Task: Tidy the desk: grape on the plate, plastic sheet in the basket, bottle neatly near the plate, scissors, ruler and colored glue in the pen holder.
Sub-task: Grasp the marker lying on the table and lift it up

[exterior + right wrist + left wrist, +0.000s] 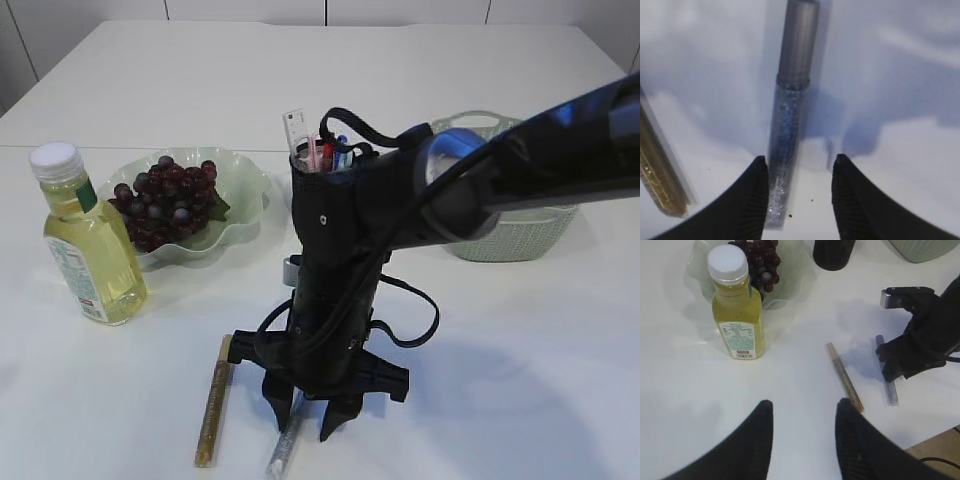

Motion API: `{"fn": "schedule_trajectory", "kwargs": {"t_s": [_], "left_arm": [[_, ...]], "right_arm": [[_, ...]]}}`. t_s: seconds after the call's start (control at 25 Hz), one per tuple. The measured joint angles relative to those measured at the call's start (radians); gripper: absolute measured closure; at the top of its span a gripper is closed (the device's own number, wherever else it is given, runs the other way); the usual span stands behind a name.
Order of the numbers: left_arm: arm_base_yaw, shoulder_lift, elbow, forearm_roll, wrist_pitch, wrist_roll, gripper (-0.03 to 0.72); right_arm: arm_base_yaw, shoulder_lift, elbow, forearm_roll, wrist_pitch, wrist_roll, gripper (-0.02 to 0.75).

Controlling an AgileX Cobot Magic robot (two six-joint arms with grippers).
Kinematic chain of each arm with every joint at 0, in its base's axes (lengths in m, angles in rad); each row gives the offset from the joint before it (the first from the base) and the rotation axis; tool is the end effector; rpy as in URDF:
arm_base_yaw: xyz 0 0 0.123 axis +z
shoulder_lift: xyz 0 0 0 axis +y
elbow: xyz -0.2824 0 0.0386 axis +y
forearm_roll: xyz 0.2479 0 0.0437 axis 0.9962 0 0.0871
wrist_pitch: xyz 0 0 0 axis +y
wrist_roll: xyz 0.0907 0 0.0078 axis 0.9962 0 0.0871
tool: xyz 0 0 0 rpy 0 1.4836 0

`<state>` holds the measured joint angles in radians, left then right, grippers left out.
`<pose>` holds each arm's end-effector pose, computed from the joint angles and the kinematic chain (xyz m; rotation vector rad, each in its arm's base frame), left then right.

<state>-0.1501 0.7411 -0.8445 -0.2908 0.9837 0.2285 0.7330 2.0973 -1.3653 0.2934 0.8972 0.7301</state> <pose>0.1183 -0.0399 0.3494 0.3683 2.3095 -0.3249 0.2784 0.2784 0.1260 -0.2656 -2.9827 -0.2879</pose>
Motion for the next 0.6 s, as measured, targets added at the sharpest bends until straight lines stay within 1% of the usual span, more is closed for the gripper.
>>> {"fn": "schedule_trajectory", "kwargs": {"t_s": [0.6], "left_arm": [[0.0,0.0,0.0,0.015,0.0,0.0,0.379]], "right_arm": [[0.0,0.011,0.0,-0.008,-0.009,0.012,0.393]]}}
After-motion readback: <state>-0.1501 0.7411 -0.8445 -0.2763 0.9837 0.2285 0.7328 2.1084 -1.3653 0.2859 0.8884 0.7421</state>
